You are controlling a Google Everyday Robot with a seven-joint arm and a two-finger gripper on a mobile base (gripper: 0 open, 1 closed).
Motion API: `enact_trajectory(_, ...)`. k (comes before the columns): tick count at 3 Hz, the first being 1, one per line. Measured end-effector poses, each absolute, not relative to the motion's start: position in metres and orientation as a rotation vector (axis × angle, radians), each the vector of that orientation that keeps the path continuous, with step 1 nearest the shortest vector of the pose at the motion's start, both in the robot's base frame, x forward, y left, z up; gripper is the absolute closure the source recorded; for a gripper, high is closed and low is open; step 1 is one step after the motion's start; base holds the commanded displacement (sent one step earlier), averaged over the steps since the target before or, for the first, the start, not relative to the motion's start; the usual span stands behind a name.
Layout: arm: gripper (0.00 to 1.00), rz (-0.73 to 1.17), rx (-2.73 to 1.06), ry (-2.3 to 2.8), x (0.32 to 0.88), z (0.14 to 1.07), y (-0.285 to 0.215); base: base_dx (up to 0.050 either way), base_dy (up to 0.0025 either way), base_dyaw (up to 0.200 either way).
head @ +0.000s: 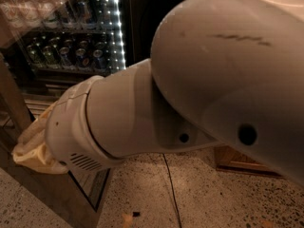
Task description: Close right fridge door
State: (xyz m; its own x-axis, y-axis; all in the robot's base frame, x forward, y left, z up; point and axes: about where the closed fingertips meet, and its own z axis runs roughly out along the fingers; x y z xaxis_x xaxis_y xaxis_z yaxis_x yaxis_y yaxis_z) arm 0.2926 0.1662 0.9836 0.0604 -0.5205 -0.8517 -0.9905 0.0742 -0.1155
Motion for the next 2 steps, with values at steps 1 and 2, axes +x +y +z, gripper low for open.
enact_trajectory(1, 1.00, 0.755, -1.551, 1.566, 0.293, 0.984, 0.166, 0.000, 0.00000, 0.000)
enact_trajectory(2, 1.00, 0.694, -1.465, 1.622, 0.318, 0.987, 0.144, 0.000, 0.00000, 0.000)
